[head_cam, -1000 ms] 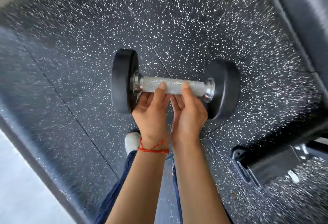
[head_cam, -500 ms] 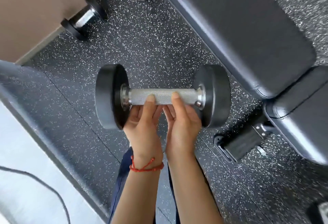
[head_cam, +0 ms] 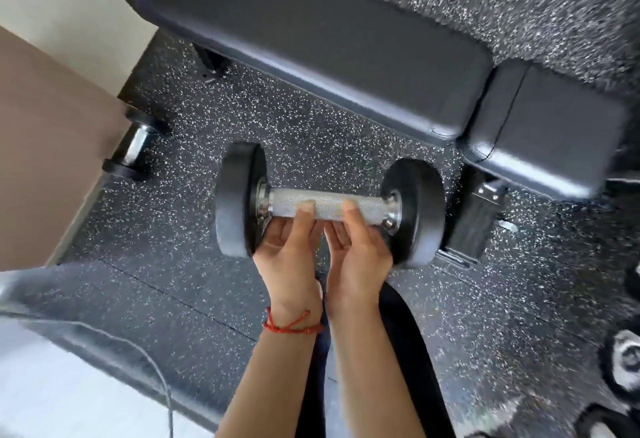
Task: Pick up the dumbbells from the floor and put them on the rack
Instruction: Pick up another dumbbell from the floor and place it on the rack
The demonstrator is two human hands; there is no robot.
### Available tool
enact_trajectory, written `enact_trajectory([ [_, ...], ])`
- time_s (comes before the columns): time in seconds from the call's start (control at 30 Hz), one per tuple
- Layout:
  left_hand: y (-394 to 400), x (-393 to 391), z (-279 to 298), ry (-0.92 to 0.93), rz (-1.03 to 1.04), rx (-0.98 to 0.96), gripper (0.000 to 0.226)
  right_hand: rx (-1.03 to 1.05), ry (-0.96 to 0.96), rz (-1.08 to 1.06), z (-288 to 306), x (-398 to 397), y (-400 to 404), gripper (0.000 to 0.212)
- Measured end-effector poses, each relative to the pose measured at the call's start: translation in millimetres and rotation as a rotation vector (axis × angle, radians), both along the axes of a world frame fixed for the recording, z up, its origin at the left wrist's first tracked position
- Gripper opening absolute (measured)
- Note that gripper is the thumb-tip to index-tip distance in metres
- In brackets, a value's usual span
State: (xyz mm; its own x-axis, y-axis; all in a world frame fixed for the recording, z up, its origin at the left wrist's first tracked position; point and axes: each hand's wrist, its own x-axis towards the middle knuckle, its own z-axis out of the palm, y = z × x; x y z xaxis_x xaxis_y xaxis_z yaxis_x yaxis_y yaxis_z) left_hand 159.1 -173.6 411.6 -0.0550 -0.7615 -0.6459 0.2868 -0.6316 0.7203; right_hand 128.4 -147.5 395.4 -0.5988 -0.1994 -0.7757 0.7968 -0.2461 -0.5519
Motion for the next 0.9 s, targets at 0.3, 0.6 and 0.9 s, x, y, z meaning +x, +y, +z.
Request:
enact_trajectory([
  [0.3, 48, -16, 32, -0.026, -0.297, -0.005, 0.023, -0.057, 0.004, -0.333, 37, -9, 57, 0.019],
  [0.6, 150, -52, 56, -0.061, -0.632, -0.049, 0.020, -0.073, 0.006, -0.651, 66, -34, 165, 0.006],
  [0.9, 282, -75, 92, -0.028, -0.959, -0.077, 0.016, -0.047, 0.075, -0.934, 104, -46, 297, 0.020],
])
